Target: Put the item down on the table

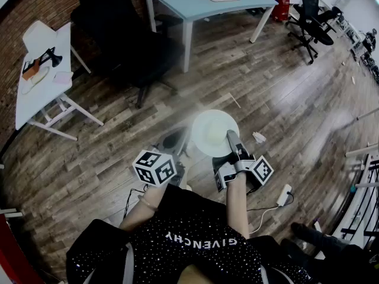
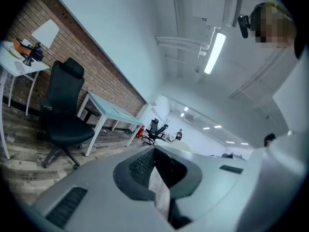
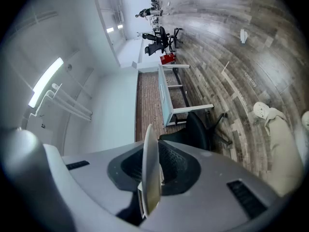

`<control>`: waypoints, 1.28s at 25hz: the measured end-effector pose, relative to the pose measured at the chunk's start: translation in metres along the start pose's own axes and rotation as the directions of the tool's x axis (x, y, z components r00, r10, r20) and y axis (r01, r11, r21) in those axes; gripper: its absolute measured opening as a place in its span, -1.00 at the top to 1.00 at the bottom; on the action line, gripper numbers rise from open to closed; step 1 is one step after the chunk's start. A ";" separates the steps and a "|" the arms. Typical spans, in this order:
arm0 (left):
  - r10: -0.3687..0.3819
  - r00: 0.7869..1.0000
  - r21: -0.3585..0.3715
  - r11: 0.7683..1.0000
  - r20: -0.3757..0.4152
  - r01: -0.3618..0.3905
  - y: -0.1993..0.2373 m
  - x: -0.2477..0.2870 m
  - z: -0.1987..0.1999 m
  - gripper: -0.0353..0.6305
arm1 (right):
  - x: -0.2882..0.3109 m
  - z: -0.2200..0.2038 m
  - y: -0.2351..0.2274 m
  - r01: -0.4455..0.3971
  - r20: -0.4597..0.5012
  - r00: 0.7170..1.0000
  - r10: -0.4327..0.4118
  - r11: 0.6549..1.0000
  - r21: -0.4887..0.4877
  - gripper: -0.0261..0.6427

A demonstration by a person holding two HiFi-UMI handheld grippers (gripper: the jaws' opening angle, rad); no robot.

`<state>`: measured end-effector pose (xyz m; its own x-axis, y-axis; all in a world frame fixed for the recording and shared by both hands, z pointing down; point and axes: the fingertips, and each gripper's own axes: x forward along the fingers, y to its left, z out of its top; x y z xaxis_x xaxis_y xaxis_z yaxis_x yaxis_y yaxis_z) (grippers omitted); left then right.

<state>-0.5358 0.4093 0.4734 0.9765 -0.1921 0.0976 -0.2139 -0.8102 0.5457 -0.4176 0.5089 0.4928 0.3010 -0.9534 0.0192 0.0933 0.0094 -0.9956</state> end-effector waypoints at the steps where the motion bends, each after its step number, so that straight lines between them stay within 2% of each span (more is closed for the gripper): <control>1: -0.001 1.000 -0.001 1.000 0.001 0.001 0.004 0.012 0.005 0.86 | 0.010 0.009 0.001 -0.008 0.000 1.000 0.008 1.000 -0.002 0.78; 9: -0.023 1.000 0.012 1.000 0.004 0.022 0.034 0.118 0.053 0.86 | 0.093 0.082 0.017 -0.022 0.042 0.999 0.023 0.999 -0.025 0.79; 19: -0.058 0.998 0.050 0.997 0.034 0.056 0.087 0.267 0.147 0.86 | 0.238 0.167 0.053 -0.052 0.056 0.997 0.054 0.998 -0.035 0.79; 26: -0.057 0.998 0.065 0.996 0.023 0.056 0.127 0.341 0.184 0.86 | 0.323 0.199 0.055 -0.044 0.037 0.998 0.045 0.999 -0.024 0.79; 32: -0.041 0.999 0.055 0.998 0.013 0.040 0.164 0.375 0.201 0.86 | 0.371 0.212 0.049 -0.029 0.030 0.999 0.030 0.999 -0.020 0.79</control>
<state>-0.2102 0.0935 0.4324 0.9841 -0.1659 0.0641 -0.1755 -0.8464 0.5029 -0.1002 0.2191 0.4707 0.3318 -0.9433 -0.0077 0.0658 0.0313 -0.9973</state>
